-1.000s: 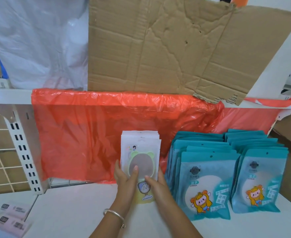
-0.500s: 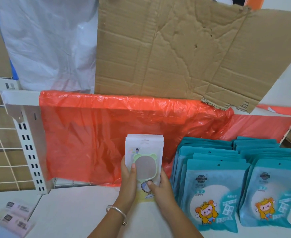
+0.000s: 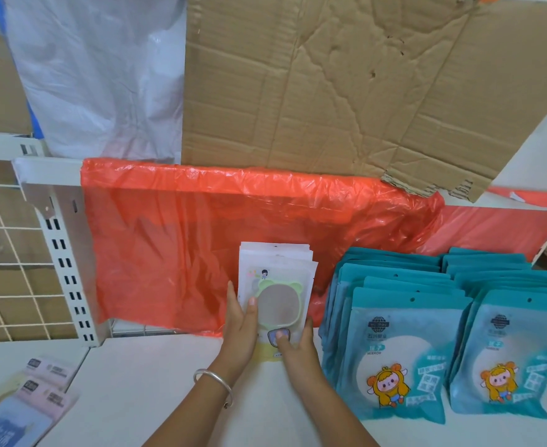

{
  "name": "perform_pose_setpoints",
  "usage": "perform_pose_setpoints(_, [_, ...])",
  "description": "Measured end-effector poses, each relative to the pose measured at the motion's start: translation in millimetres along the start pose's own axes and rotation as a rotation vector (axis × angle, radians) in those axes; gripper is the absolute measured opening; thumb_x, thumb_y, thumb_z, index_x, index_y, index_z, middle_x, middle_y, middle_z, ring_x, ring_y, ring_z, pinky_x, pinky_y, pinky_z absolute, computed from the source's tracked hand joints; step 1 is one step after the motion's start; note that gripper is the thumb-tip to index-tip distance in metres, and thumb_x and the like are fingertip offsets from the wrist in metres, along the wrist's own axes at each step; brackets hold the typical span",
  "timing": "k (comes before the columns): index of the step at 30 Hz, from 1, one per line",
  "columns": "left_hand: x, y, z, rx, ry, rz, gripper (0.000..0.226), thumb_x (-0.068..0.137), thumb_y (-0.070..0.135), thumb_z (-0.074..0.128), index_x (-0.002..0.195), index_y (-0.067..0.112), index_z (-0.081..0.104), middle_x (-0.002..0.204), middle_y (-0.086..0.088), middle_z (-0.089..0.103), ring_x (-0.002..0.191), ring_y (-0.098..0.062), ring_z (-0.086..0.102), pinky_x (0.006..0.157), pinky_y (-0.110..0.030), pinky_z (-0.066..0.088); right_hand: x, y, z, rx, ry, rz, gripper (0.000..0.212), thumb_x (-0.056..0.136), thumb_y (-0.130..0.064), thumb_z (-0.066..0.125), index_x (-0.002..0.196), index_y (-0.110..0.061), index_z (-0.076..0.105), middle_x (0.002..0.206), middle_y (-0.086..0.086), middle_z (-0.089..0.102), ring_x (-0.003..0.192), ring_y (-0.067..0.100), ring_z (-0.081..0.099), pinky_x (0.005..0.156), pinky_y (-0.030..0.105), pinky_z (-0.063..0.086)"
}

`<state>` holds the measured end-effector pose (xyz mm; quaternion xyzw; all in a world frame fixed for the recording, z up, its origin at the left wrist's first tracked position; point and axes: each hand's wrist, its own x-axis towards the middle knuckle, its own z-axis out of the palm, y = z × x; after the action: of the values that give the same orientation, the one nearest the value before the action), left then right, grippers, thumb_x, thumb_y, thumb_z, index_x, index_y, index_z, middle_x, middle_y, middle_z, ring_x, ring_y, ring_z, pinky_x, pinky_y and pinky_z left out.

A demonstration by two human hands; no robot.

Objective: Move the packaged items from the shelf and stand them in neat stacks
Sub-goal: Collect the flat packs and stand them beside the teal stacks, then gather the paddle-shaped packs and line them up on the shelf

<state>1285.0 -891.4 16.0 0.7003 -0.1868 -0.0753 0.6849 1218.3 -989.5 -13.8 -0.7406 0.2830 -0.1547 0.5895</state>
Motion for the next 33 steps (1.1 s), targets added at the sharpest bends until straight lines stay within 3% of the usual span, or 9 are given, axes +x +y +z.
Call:
perform_pose_setpoints(3, [-3.9,-0.6,-1.9,0.040,-0.003,0.003,0.096,0.071,0.081,0.032,0.149,0.034,0.001,0.157,0.017,0.005,0.146,-0.009,0.010,0.119,-0.044,0.017,-4.5,2.6,3.0,-0.030,-0.006,0.039,0.083,0.095,-0.032,0.052,0.151,-0.019,-0.008,0.160,0.004,0.008,0.146,0.023,0.015,0.118,0.038,0.020])
perform_pose_setpoints(8, [-13.3,9.3,-6.7,0.060,0.022,-0.035,0.098,0.073,0.079,0.036,0.150,0.033,-0.004,0.158,0.011,0.004,0.146,-0.012,0.009,0.117,-0.047,0.021,-11.8,-5.2,0.2,-0.068,0.057,0.048,0.085,0.094,-0.026,0.053,0.151,-0.015,-0.009,0.160,0.007,0.006,0.147,0.024,0.009,0.120,0.040,0.014])
perform_pose_setpoints(12, [-26.9,9.5,-19.1,0.009,0.080,-0.074,0.069,0.097,0.045,0.036,0.151,0.026,-0.003,0.158,0.006,0.006,0.145,-0.012,0.010,0.119,-0.034,0.013,-36.3,-10.5,6.5,-0.109,0.120,0.021,0.079,0.089,-0.015,0.055,0.152,-0.018,0.007,0.156,0.004,0.019,0.142,0.026,0.022,0.116,0.042,0.024])
perform_pose_setpoints(15, [-42.1,4.2,-37.2,0.018,0.122,-0.132,0.064,0.098,0.046,0.035,0.150,0.033,-0.001,0.158,0.007,0.012,0.146,-0.015,0.012,0.119,-0.039,0.012,-60.3,-15.5,25.0,-0.268,0.179,0.012,0.066,0.090,-0.022,0.054,0.148,-0.023,0.022,0.151,0.001,0.025,0.135,0.025,0.027,0.109,0.041,0.024])
perform_pose_setpoints(19, [-61.4,7.7,-88.2,0.064,0.188,-0.127,0.053,0.101,0.034,0.035,0.150,0.028,0.017,0.154,0.009,0.025,0.142,-0.010,0.021,0.114,-0.026,0.015,-79.7,-28.2,68.0,-0.265,0.013,-0.012,0.051,0.092,-0.027,0.050,0.141,-0.026,0.036,0.144,-0.005,0.036,0.132,0.020,0.029,0.108,0.039,0.021])
perform_pose_setpoints(23, [-86.3,13.0,-168.6,0.075,0.372,-0.188,0.049,0.101,0.034,0.034,0.148,0.024,0.025,0.154,0.009,0.026,0.142,-0.010,0.022,0.113,-0.026,0.014,-101.4,-50.1,131.5,-0.256,-0.187,-0.035,0.044,0.094,-0.028,0.048,0.137,-0.026,0.042,0.140,-0.009,0.043,0.133,0.017,0.030,0.109,0.036,0.020])
perform_pose_setpoints(28, [-133.3,22.0,-274.4,-0.006,0.628,-0.273,0.048,0.099,0.031,0.039,0.146,0.022,0.031,0.155,0.001,0.027,0.142,-0.018,0.026,0.118,-0.039,0.020,-152.1,-79.1,224.2,-0.281,-0.412,-0.072,0.045,0.094,-0.030,0.047,0.137,-0.021,0.044,0.141,0.000,0.044,0.133,0.024,0.033,0.107,0.036,0.026])
perform_pose_setpoints(31, [-162.5,26.2,-333.9,0.040,0.701,-0.263,0.048,0.101,0.027,0.036,0.147,0.015,0.029,0.155,0.001,0.025,0.143,-0.015,0.021,0.116,-0.029,0.016,-186.3,-92.7,277.8,-0.262,-0.504,-0.090,0.052,0.085,-0.040,0.047,0.133,-0.021,0.050,0.138,0.007,0.048,0.130,0.029,0.039,0.108,0.039,0.031])
perform_pose_setpoints(33, [-181.2,28.2,-373.3,0.037,0.760,-0.259,0.049,0.101,0.029,0.036,0.148,0.018,0.027,0.151,0.005,0.030,0.139,-0.012,0.028,0.108,-0.023,0.020,-207.1,-101.4,314.8,-0.231,-0.554,-0.089,0.059,0.080,-0.045,0.048,0.134,-0.021,0.050,0.139,0.006,0.047,0.131,0.029,0.039,0.109,0.042,0.030])
